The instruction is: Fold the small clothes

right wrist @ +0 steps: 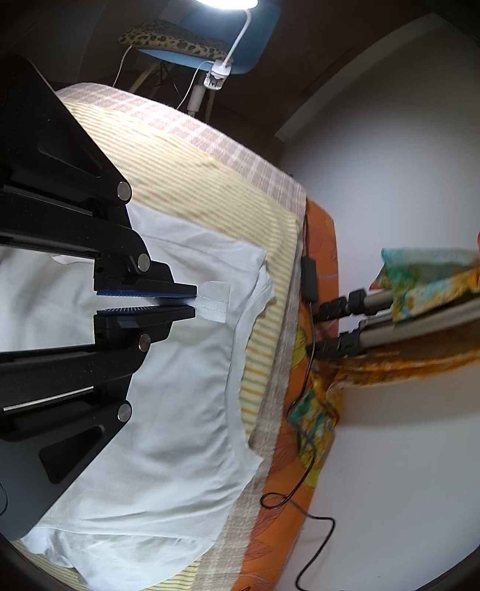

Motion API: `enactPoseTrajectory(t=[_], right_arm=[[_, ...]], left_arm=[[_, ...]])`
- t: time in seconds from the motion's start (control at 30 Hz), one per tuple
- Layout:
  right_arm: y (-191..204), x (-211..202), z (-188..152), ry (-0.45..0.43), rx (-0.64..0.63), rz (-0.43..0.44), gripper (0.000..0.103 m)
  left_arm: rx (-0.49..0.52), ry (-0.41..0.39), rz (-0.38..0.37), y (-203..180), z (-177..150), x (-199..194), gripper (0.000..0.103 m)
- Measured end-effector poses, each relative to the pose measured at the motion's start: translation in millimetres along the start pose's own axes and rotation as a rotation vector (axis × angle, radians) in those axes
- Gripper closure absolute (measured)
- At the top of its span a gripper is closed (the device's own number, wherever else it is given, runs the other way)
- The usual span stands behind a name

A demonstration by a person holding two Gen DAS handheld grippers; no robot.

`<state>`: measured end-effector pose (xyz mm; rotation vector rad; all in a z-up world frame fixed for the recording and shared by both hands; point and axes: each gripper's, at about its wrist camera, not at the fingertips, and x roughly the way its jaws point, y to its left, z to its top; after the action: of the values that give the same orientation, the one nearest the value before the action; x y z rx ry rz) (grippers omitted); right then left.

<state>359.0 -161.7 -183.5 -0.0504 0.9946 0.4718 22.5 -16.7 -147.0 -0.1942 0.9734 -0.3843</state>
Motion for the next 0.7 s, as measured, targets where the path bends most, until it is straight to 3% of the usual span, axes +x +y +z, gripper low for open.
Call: enactPoseTrajectory(t=[0.13, 0.2, 0.27, 0.33, 0.5, 0.7], right_arm=[[-5.4, 7.1, -6.6, 0.03, 0.004, -0.02, 0.098], [-6.7, 5.0, -9.3, 0.035, -0.002, -0.026, 0.091], [-9.8, -3.5, -11.0, 0.023, 0.002, -0.032, 0.066], [-10.2, -14.6, -10.4, -0.001, 0.001, -0.035, 0.058], [-21.0, -64.8, -12.4, -0.067, 0.0, -0.013, 0.058], [-49.4, -146.0, -30.3, -0.157, 0.012, -0.006, 0.057]], left_arm=[[0.041, 0.004, 0.007, -10.0, -1.8, -4.2, 0.085], [0.053, -0.011, 0.032, -10.6, -4.7, -11.5, 0.08], [0.056, -0.018, 0.061, -7.6, -6.9, -17.1, 0.08], [0.052, -0.032, 0.091, -3.4, -9.3, -24.5, 0.08], [0.088, -0.064, 0.168, -1.3, -13.6, -37.3, 0.08], [0.153, -0.109, 0.198, -16.7, -16.3, -43.4, 0.08]])
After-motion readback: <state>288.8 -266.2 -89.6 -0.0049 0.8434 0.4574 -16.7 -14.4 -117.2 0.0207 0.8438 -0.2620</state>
